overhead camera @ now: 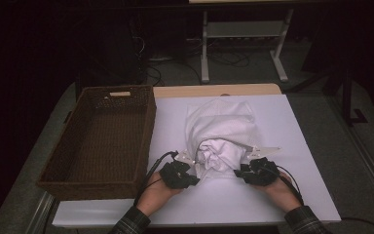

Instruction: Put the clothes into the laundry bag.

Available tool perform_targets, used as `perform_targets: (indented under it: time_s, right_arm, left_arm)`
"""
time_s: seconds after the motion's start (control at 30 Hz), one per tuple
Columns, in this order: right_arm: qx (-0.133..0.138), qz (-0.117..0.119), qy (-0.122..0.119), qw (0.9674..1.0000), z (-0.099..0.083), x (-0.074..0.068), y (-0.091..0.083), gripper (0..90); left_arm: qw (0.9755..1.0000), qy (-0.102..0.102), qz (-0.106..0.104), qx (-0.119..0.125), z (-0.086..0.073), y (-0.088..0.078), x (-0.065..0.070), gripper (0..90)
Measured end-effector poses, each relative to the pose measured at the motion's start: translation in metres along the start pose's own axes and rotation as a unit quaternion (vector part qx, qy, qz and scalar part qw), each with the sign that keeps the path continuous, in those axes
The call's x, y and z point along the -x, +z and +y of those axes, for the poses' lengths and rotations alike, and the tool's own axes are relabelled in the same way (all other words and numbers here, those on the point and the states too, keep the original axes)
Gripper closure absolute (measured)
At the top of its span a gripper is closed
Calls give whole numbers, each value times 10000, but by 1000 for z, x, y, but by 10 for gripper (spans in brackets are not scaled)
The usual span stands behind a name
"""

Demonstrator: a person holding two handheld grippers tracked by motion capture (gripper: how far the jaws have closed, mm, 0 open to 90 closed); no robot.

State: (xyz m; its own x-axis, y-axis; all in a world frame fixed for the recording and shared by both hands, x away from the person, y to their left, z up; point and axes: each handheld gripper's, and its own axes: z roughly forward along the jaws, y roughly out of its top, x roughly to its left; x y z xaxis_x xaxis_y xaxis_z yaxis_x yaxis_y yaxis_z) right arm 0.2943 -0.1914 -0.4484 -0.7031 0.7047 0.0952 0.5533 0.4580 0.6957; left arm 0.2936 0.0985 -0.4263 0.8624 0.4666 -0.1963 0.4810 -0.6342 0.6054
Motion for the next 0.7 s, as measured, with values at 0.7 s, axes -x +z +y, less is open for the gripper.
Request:
perform_targets:
  time_s: [0.7]
  right_arm:
    - [506, 141, -173, 9985, 36, -18, 5, 853]
  left_arm:
    - [10000, 44, 6, -66, 0, 3, 2, 891]
